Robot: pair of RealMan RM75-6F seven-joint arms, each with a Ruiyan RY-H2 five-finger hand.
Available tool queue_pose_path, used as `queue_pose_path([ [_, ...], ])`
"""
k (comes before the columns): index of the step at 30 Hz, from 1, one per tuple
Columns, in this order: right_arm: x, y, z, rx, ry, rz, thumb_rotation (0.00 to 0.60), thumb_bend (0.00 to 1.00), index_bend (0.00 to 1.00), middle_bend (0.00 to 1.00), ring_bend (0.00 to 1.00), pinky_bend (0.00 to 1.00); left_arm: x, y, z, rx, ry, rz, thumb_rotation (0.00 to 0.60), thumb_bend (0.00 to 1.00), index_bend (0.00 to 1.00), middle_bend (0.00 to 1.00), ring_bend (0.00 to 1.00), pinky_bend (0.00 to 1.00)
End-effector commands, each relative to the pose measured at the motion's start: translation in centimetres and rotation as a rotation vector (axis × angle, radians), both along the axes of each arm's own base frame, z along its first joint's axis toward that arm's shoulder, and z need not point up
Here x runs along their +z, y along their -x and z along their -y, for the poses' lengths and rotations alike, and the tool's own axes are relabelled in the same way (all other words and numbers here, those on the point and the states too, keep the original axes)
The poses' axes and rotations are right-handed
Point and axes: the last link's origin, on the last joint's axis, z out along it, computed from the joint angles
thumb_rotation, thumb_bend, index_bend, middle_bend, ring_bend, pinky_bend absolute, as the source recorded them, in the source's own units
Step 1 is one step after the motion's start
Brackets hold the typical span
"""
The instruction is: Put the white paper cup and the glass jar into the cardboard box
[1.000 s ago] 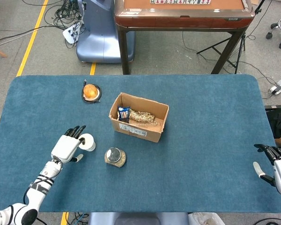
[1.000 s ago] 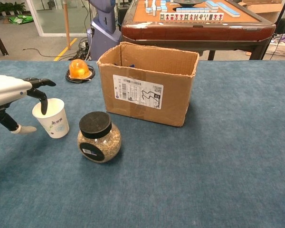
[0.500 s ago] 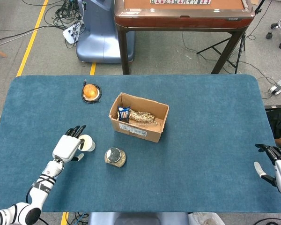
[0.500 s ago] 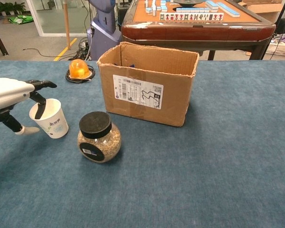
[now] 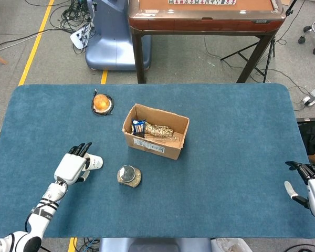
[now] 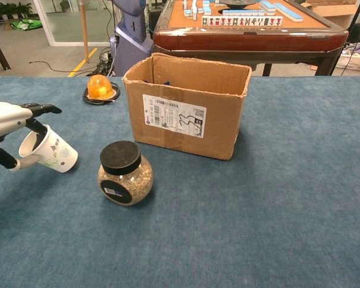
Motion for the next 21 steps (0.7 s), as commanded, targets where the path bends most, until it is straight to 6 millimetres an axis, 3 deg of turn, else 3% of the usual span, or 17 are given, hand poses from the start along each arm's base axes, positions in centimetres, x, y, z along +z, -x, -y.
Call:
queue_pose_path([
  [1,0.0,0.0,0.0,0.0,0.001,0.0,0.6,0.33,0.31,0.42,0.37,0.34,0.0,0.1,0.1,0.001,0.002,0.0,0.6,0.42,0.57,0.0,0.0,0.11],
  [10,0.1,0.1,0.0,0.0,0.006,0.004,0.6,0.33,0.31,0.42,0.37,0.34,1.6,-0.4,0.7,-0.042,-0.042,-0.015,0.6,0.44,0.57,0.0,0.0,0.11],
  [21,0.1,-0.1,-0.3,0.01,0.004,0.005,0.6,0.33,0.31,0.42,0.37,0.34,6.3,-3.6,2.3,-0.144,-0.166,-0.029,0.6,0.44,0.57,0.0,0.0,0.11],
])
